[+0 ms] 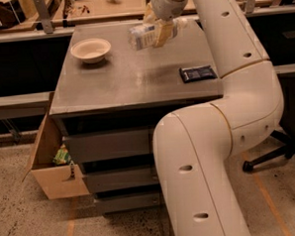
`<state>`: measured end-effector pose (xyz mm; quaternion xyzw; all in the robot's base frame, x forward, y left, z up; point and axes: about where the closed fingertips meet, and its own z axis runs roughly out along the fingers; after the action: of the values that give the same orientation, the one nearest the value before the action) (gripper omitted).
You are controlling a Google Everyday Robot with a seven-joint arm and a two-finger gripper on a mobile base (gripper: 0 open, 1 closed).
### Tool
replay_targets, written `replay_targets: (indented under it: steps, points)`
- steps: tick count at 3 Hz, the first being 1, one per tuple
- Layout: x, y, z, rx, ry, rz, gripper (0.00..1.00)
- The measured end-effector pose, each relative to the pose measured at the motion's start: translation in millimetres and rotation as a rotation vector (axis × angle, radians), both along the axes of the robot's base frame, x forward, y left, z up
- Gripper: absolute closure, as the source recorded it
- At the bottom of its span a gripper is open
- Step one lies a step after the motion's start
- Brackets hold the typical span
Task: Place blue plastic bottle upright
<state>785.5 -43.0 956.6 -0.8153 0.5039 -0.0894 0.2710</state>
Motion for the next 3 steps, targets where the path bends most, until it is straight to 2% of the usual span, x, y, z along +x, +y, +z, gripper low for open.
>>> replay_targets:
  steps: [1,2,3]
  points:
    - [10,14,34,-0.113,-0.177,0.107,1.00]
    - [15,35,-25,-0.132,-0.153,0.184,1.00]
    - [-7,46,-10,-0.040,-0.176,0.197,1.00]
